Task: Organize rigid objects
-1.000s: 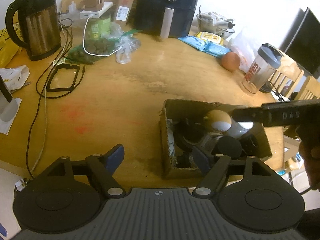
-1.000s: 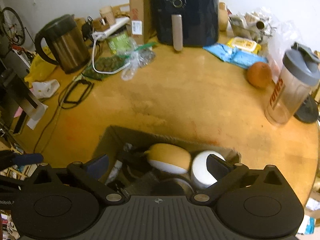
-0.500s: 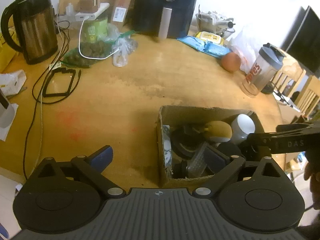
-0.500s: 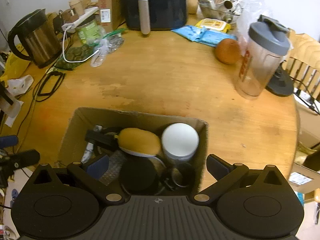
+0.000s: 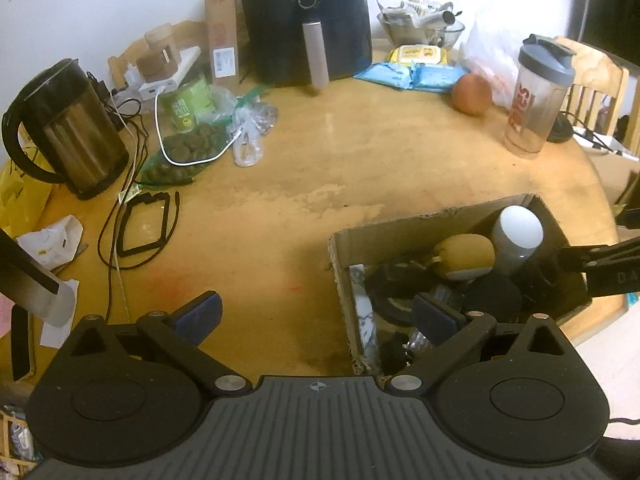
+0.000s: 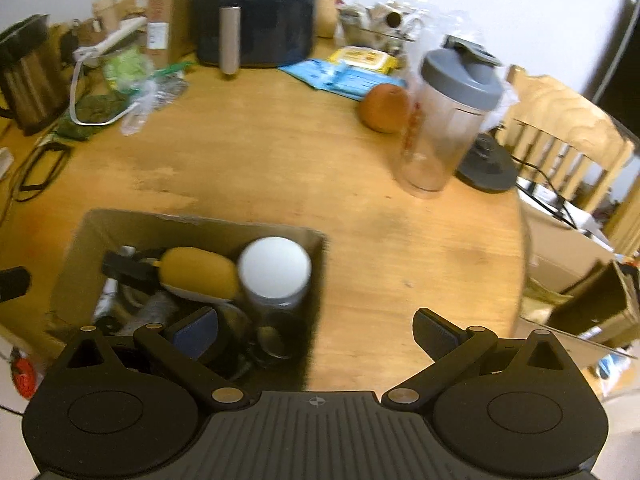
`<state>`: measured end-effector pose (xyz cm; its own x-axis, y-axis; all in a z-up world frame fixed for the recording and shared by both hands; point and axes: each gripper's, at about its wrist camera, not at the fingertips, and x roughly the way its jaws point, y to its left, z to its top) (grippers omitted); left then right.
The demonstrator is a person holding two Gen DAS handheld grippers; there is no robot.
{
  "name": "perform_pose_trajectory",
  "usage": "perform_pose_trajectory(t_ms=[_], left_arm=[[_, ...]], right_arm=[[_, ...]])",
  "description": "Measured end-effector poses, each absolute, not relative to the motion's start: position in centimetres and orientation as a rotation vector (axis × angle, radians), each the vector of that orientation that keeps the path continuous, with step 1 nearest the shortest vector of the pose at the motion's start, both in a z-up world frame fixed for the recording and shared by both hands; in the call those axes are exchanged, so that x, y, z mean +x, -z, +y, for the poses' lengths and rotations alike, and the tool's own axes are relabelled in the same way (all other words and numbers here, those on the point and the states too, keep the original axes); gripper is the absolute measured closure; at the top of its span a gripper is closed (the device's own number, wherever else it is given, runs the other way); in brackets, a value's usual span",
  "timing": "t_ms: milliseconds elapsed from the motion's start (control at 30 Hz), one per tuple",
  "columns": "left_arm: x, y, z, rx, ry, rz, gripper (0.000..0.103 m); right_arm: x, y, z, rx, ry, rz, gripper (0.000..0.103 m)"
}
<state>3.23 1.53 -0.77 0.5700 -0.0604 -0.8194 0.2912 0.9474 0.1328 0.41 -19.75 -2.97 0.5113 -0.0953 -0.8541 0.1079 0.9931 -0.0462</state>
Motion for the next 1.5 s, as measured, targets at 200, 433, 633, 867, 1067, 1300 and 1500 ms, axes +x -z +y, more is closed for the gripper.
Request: perform_pose_trajectory(t_ms=[200,433,633,867,1067,1300,1500], left_arm=[[3.5,0.4,1.5,0.224,0.235,0.955,0.0],[3.8,0.2,0.5,0.253,0.21,0.981,0.0],[4.0,-0.1,0.3,0.292,0.189,0.981,0.0],[4.1,0.1,-0.1,0.327,0.182,1.014,0.0],[4.5,0.3,0.1,0.286,0.193,1.066,0.0],[5.0,1.2,0.6,0.216,0.201,1.159,0.0],[5.3,2.7,1.3,0.119,0.218,1.282,0.0]], right_arm=[[0.4,2.8,-20.6,0.019,0.133,1.065,0.0],[0.6,2.2,-20.4,0.038,0.112,1.064,0.0],[0.6,1.2,-19.7,-0.022,0.093,0.995,0.0],[0.6,0.1,-18.8,-0.068,0.119,0.927,0.0],[1.3,-0.2,-18.1,-0.035,0.099,0.995,0.0],[2.1,0.7,-18.0,0.045,0.076,1.124,0.0],[2.4,2.1,-18.4,0.129,0.072,1.248,0.0]])
